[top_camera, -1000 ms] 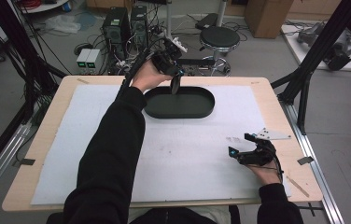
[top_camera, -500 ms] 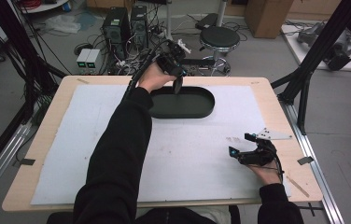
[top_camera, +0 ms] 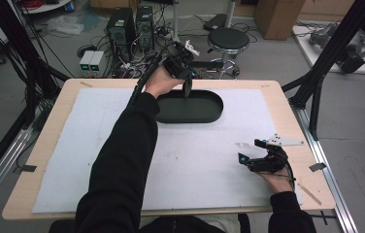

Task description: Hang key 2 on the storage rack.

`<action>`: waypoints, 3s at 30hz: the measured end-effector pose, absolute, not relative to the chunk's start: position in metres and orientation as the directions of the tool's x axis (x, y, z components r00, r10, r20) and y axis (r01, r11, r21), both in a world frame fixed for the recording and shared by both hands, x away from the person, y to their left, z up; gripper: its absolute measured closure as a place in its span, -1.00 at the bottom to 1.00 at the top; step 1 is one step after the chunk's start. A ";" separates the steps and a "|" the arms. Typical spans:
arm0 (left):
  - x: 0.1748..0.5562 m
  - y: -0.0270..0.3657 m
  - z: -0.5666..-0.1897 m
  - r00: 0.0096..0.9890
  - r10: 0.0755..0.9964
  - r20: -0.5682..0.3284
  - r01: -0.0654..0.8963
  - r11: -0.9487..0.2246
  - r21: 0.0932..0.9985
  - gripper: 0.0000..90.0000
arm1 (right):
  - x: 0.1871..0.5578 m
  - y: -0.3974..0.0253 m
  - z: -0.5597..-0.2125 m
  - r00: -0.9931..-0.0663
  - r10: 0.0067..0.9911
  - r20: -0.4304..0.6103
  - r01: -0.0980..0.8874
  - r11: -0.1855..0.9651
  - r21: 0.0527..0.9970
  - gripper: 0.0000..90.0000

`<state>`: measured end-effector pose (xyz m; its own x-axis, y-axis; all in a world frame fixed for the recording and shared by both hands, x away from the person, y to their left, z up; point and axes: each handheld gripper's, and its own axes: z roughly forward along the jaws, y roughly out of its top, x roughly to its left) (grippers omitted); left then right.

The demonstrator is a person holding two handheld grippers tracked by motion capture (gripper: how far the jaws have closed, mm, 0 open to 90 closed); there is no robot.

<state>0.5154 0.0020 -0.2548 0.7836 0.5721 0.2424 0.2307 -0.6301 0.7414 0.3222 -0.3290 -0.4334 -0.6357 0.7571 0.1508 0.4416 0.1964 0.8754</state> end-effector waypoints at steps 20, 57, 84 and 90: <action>0.532 -0.005 -0.279 0.744 0.613 0.266 0.290 -0.655 0.698 0.89 | 0.322 -0.332 -0.433 -0.630 0.761 0.155 0.442 0.187 0.877 -0.98; 0.524 -0.005 -0.290 0.775 0.622 0.116 0.321 -0.544 0.775 -0.63 | 0.323 -0.333 -0.433 -0.630 0.760 0.159 0.446 0.186 0.876 -0.98; 0.468 0.071 -0.317 0.831 0.554 0.047 0.335 -0.566 0.754 -0.87 | 0.323 -0.331 -0.435 -0.627 0.764 0.154 0.452 0.196 0.871 -0.98; 0.453 0.095 -0.323 0.824 0.565 0.036 0.344 -0.550 0.761 -0.87 | 0.323 -0.330 -0.435 -0.628 0.763 0.151 0.452 0.199 0.870 -0.98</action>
<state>0.4526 0.0946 -0.3233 0.8240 0.5654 0.0365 0.3438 -0.5501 0.7610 0.3235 -0.3304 -0.4348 -0.6281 0.7632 0.1515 0.4516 0.1990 0.8697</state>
